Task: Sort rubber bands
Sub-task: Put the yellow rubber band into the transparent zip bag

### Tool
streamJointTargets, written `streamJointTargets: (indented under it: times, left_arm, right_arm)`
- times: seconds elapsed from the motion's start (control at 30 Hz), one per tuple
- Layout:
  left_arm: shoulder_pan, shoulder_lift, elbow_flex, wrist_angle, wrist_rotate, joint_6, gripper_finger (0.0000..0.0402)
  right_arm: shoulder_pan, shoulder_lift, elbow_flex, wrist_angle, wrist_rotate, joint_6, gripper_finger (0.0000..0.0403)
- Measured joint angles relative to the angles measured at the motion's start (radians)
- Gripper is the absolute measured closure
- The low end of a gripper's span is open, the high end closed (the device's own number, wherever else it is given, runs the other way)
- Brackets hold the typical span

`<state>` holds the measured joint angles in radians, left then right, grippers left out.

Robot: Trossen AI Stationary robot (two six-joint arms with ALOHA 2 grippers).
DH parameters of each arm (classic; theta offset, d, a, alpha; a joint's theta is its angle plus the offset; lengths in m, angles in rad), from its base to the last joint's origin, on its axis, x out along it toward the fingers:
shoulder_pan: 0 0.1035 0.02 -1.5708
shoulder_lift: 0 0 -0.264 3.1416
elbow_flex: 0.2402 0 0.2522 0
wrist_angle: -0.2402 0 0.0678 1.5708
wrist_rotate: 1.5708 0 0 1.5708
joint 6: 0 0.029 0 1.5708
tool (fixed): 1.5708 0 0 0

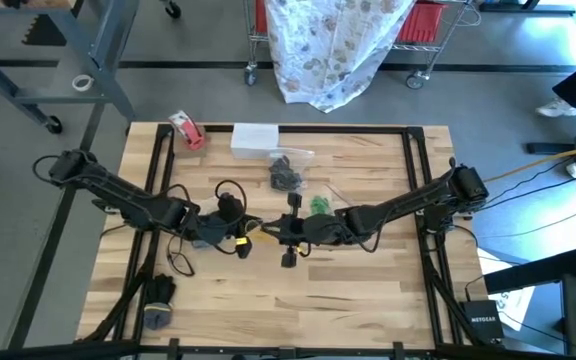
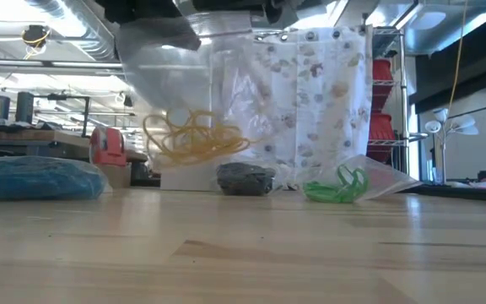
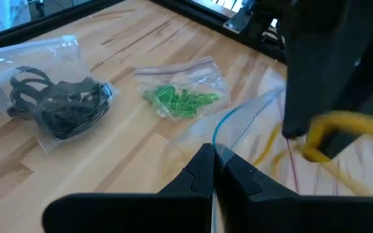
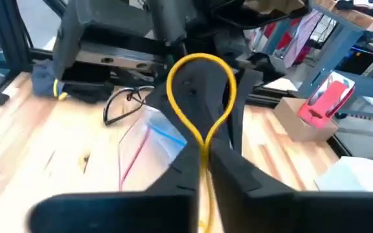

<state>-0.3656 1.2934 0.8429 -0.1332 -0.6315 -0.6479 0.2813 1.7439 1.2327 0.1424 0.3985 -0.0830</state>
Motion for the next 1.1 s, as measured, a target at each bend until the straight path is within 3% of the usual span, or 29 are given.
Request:
streamJointTargets:
  times: [0.2,0.37,0.5,0.6,0.83,1.1]
  left_arm:
    - [-0.003,0.000,0.000,-0.037,0.003,-0.004,0.0401]
    - [-0.003,-0.012,0.000,-0.048,0.036,0.013,0.0401]
    - [-0.010,-0.023,0.000,-0.038,0.057,0.027,0.0401]
    - [-0.010,-0.024,0.000,-0.039,0.071,0.027,0.0401]
    - [-0.010,-0.024,0.000,-0.045,0.071,0.039,0.0401]
    - [-0.014,-0.024,0.000,-0.061,0.075,0.144,0.0401]
  right_arm:
    - [0.041,-0.067,0.000,-0.080,0.070,-0.079,0.0274]
    - [0.099,-0.184,0.001,-0.279,0.124,-0.063,0.0236]
    - [0.114,-0.211,0.001,-0.476,0.122,0.090,0.0231]
    - [0.110,-0.176,-0.022,-0.494,0.079,0.180,0.0231]
    - [0.111,-0.073,-0.038,-0.320,0.074,0.120,0.0230]
    - [0.125,-0.113,0.068,-0.401,0.172,0.097,0.0230]
